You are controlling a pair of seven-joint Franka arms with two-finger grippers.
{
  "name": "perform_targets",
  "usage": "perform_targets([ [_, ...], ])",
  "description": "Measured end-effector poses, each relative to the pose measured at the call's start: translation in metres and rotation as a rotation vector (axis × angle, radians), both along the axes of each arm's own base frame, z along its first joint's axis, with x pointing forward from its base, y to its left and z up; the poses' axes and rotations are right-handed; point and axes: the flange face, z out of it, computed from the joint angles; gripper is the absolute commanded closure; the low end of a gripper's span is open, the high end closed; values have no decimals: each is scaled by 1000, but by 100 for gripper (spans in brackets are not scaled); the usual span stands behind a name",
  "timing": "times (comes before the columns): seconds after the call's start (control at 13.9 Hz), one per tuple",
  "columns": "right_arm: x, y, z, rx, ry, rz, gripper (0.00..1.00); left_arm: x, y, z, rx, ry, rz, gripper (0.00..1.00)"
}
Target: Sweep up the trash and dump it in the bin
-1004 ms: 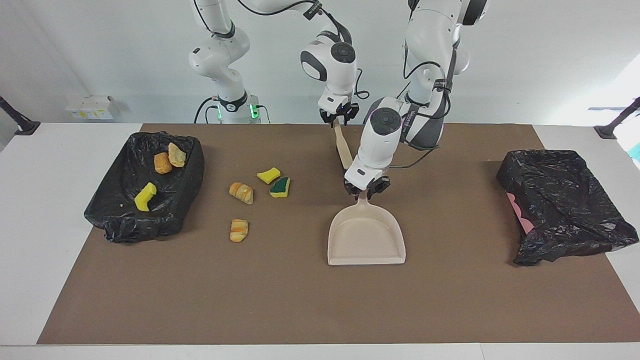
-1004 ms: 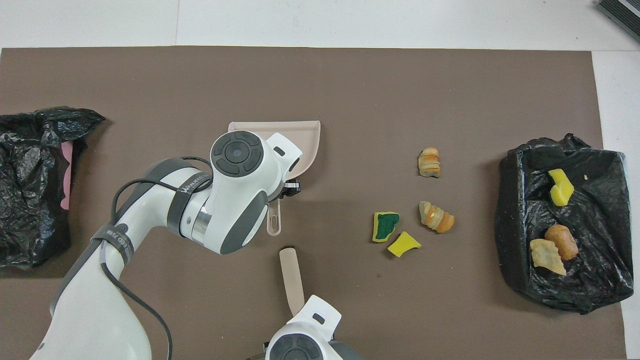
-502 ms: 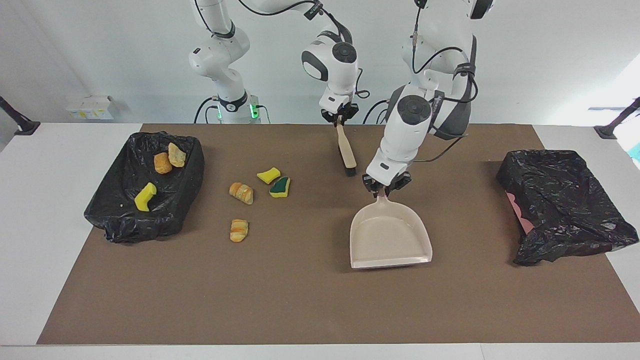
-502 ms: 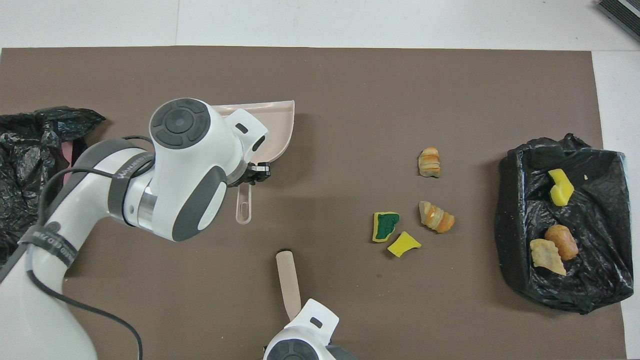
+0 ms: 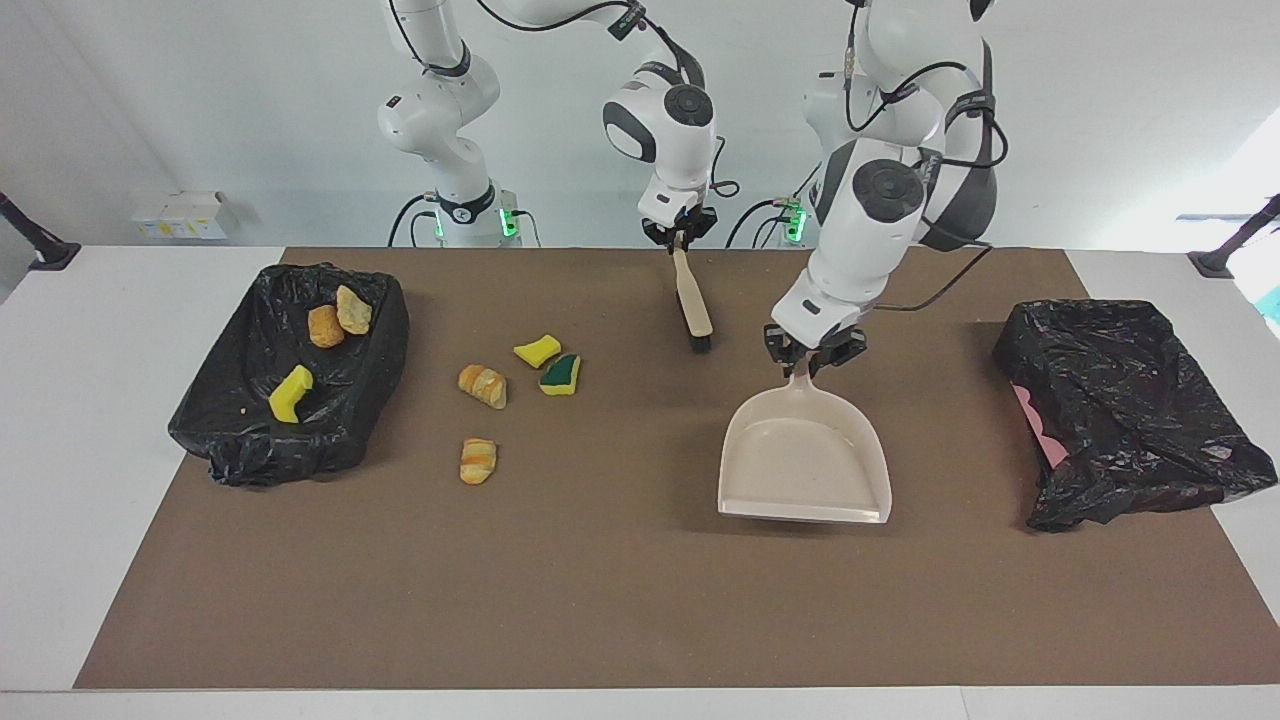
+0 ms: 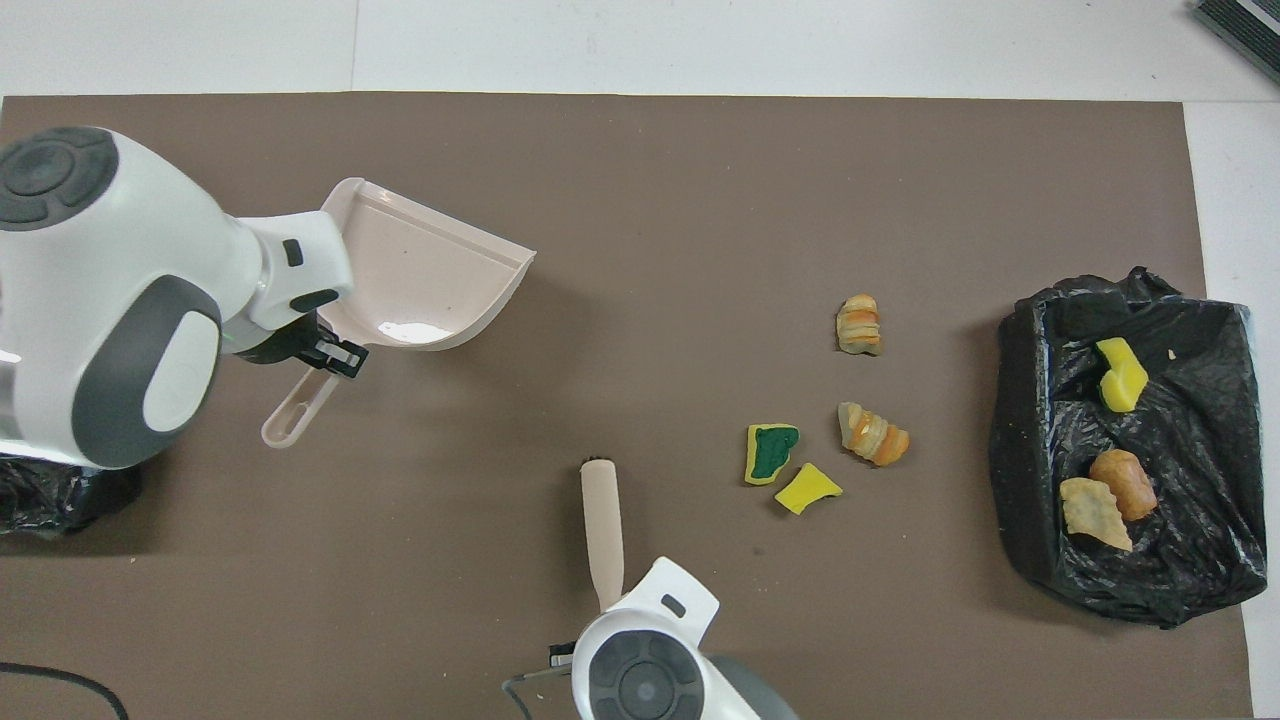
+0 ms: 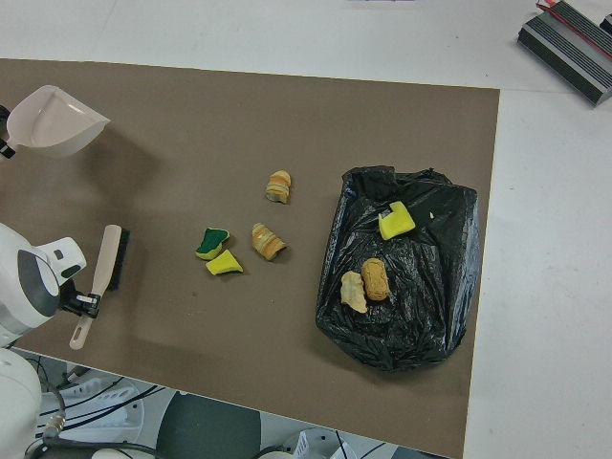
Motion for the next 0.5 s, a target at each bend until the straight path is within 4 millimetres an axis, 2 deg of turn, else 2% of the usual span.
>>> perform_targets([
  [0.14,28,-40,17,-42,5,-56,100,4,28,-3,-25,6,-176,100],
  [0.29,49,-85,33,-129,3,-93,100,5,44,-7,-40,11,-332,100],
  [0.43,67,-129,39,-207,12,-128,100,-1,47,-14,6,29,-467,100],
  [0.5,77,-150,38,-241,13,-126,100,-7,40,-16,32,35,-521,100],
])
